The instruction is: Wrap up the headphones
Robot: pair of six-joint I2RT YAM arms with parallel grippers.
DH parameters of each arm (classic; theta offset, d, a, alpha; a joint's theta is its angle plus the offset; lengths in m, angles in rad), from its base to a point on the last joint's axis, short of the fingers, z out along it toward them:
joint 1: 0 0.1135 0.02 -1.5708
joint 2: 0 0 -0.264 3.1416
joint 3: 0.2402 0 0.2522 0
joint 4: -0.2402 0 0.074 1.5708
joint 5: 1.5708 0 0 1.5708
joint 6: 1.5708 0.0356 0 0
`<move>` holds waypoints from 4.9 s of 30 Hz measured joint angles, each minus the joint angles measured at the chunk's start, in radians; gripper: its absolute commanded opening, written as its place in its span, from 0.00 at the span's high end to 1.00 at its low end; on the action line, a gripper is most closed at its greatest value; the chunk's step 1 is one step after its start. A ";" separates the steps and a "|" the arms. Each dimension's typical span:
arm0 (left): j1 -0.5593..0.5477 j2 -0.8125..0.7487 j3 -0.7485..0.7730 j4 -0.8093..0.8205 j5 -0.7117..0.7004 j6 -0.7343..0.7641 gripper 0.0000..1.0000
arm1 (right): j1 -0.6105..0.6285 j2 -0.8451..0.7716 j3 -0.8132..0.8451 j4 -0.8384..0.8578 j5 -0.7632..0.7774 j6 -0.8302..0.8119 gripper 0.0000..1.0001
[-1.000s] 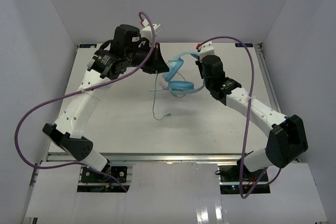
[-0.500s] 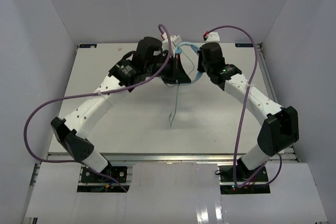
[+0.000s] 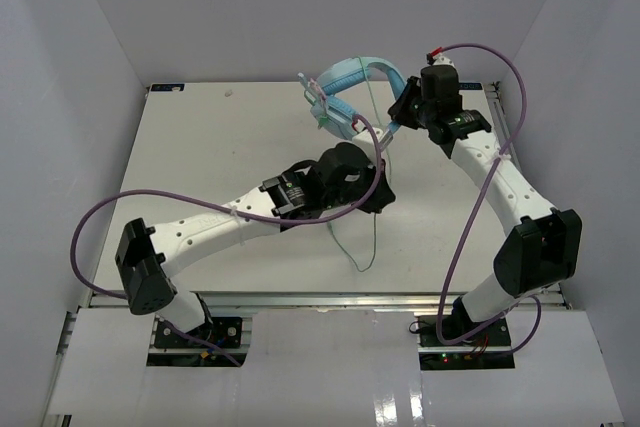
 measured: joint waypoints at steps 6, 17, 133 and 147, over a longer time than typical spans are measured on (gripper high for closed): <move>-0.033 0.071 -0.034 0.079 -0.149 0.047 0.94 | -0.024 -0.045 -0.065 -0.004 -0.119 0.079 0.92; -0.030 -0.023 -0.450 0.380 -0.306 0.158 0.57 | -0.085 -0.123 -0.138 0.040 -0.340 0.171 0.92; 0.295 -0.099 -0.076 0.172 0.538 -0.110 0.37 | -0.070 -0.024 -0.157 -0.036 -0.248 -0.458 0.92; 0.294 -0.712 -0.393 0.062 0.091 -0.278 0.50 | -0.082 -0.018 -0.157 -0.037 -0.294 -0.434 0.92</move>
